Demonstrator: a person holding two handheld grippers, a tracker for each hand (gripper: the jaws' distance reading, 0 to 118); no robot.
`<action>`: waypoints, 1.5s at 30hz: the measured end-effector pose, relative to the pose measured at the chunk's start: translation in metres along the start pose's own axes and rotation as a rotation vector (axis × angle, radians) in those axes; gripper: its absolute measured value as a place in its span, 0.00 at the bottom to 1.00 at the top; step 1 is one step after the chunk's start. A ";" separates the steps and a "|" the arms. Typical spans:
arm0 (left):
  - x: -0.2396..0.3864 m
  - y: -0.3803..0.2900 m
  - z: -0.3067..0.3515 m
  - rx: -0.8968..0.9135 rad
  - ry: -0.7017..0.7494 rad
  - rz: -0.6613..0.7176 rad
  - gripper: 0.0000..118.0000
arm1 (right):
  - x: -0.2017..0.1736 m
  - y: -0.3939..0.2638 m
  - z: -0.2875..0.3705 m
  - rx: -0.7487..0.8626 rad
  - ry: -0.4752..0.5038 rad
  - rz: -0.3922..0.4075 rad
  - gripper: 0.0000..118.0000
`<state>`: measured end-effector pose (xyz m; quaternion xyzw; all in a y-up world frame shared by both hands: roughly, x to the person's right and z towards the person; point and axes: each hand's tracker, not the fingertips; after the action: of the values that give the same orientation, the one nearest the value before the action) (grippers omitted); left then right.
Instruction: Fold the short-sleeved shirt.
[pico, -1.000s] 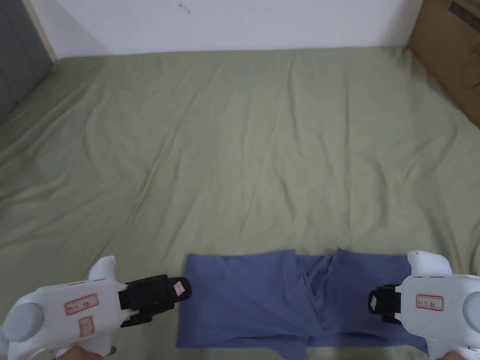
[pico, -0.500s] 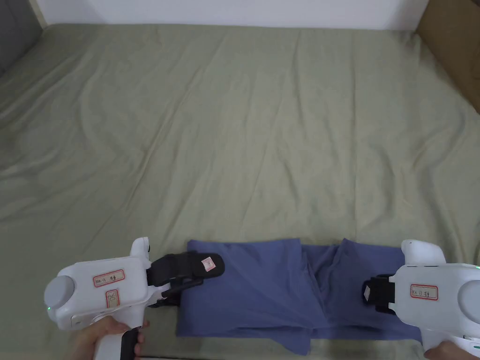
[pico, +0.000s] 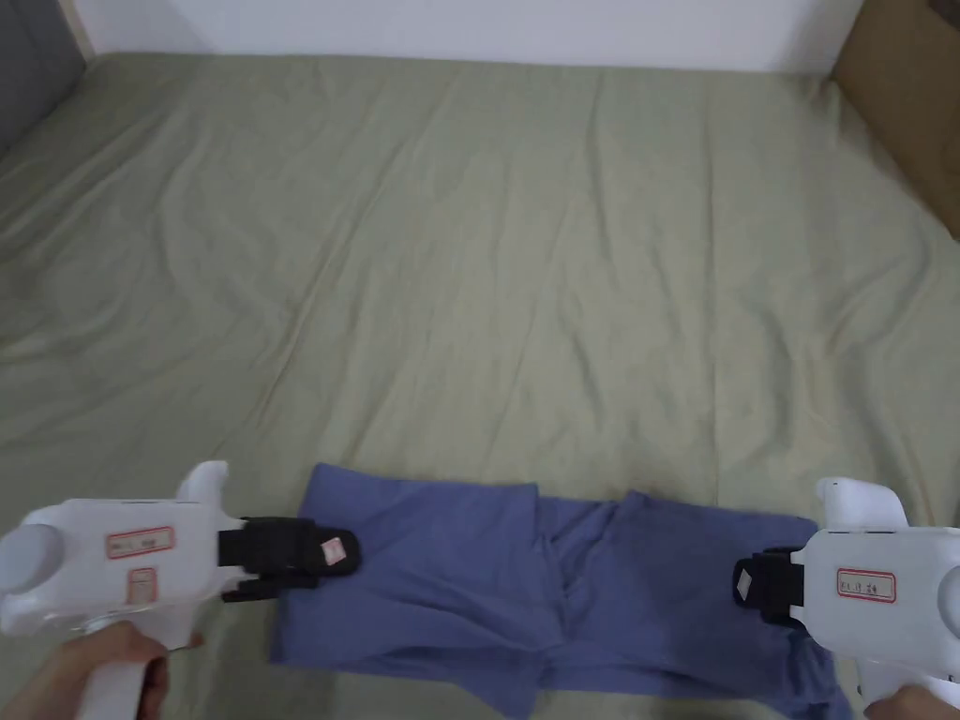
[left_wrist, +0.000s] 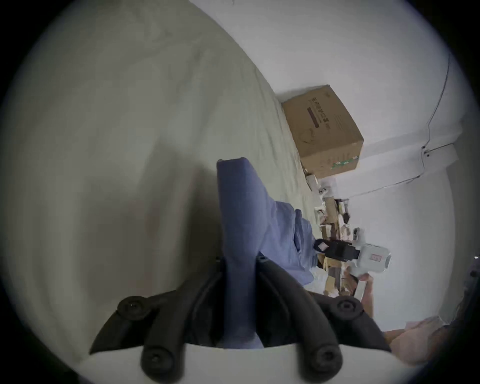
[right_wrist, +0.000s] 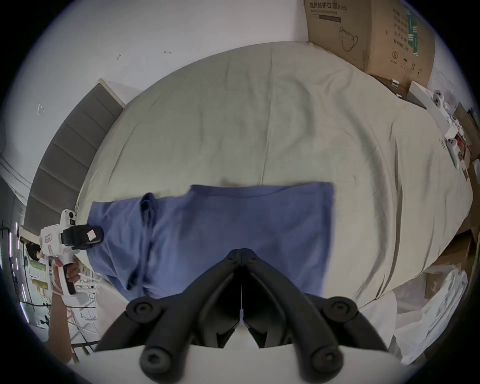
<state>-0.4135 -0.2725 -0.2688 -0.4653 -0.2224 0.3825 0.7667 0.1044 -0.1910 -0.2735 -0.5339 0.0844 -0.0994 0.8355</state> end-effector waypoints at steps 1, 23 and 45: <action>-0.003 0.004 0.013 0.017 0.043 0.005 0.09 | 0.001 0.000 -0.001 0.000 0.000 0.001 0.00; 0.198 0.003 -0.017 -0.026 0.178 -0.234 0.10 | 0.046 -0.018 0.008 0.021 0.044 -0.091 0.00; 0.185 -0.015 -0.130 -0.149 0.000 -0.190 0.67 | 0.090 -0.020 -0.004 -0.026 0.027 -0.140 0.00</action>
<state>-0.2044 -0.2006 -0.3192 -0.4978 -0.2933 0.2906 0.7627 0.1884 -0.2257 -0.2604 -0.5481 0.0593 -0.1637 0.8181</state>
